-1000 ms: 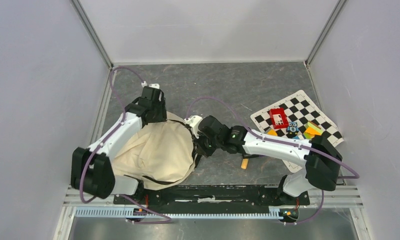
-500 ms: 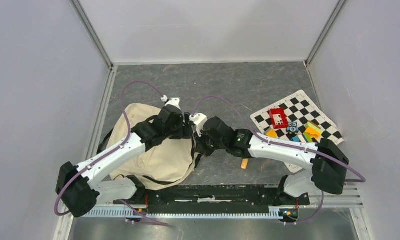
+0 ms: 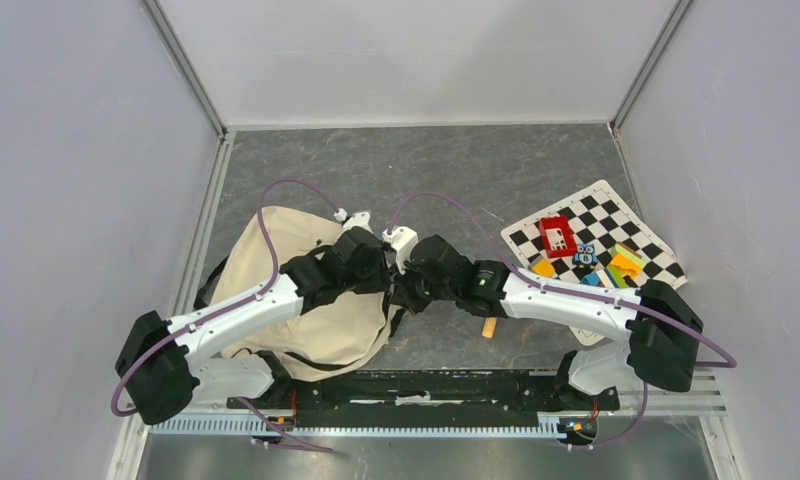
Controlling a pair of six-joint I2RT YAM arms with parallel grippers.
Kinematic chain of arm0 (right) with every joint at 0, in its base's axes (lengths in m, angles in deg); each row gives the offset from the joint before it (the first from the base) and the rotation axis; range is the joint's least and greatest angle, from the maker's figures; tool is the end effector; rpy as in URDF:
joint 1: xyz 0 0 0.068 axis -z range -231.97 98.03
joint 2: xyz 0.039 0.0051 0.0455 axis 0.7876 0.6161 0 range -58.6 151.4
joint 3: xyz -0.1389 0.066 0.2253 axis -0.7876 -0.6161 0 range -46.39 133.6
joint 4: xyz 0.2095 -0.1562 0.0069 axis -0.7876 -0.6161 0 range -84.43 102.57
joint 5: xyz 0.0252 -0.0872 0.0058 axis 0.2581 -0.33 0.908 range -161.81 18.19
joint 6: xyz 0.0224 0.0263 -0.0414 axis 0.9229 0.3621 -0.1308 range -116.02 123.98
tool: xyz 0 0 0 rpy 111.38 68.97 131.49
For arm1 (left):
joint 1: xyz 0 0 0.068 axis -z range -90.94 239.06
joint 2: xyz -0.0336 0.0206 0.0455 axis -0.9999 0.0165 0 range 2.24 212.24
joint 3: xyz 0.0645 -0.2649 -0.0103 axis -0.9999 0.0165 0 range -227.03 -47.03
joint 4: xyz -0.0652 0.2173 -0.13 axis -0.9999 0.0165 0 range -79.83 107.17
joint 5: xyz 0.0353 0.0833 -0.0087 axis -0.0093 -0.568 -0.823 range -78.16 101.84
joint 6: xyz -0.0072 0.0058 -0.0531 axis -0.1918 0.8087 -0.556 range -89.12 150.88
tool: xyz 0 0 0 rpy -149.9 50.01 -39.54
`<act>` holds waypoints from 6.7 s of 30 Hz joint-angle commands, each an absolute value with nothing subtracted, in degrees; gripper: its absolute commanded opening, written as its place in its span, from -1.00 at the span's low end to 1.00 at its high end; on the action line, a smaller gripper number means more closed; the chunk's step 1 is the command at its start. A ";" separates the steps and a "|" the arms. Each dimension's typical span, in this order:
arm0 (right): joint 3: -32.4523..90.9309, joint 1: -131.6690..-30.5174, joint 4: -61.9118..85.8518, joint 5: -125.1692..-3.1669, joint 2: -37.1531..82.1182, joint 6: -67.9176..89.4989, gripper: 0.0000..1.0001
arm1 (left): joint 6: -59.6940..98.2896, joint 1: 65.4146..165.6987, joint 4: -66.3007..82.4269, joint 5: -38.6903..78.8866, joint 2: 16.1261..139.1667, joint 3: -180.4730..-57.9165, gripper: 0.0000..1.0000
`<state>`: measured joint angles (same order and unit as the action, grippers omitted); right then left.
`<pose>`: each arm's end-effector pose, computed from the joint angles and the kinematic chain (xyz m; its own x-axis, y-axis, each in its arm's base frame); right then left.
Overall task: Pack the student bag
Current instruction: Zip the student bag at the center of the board.
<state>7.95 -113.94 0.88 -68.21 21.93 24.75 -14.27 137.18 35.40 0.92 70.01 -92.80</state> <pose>0.1433 0.2742 0.2525 -0.5905 -0.3558 -0.7244 -0.7431 0.5898 0.3160 0.1677 -0.1771 0.2418 -0.8030 -0.1471 -0.5775 0.1077 0.9173 -0.3833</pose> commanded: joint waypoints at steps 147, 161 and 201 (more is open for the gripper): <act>-1.75 -124.10 12.13 -76.93 15.31 33.15 -1.00 | -11.60 126.24 16.04 0.79 74.13 -102.43 -0.96; 4.18 -119.60 12.69 -76.24 19.00 33.68 -1.00 | -9.02 123.99 11.22 0.98 79.80 -107.78 -0.96; 2.05 -113.95 12.66 -75.40 17.98 31.99 -1.00 | -6.16 119.58 12.72 20.10 63.16 -88.56 0.45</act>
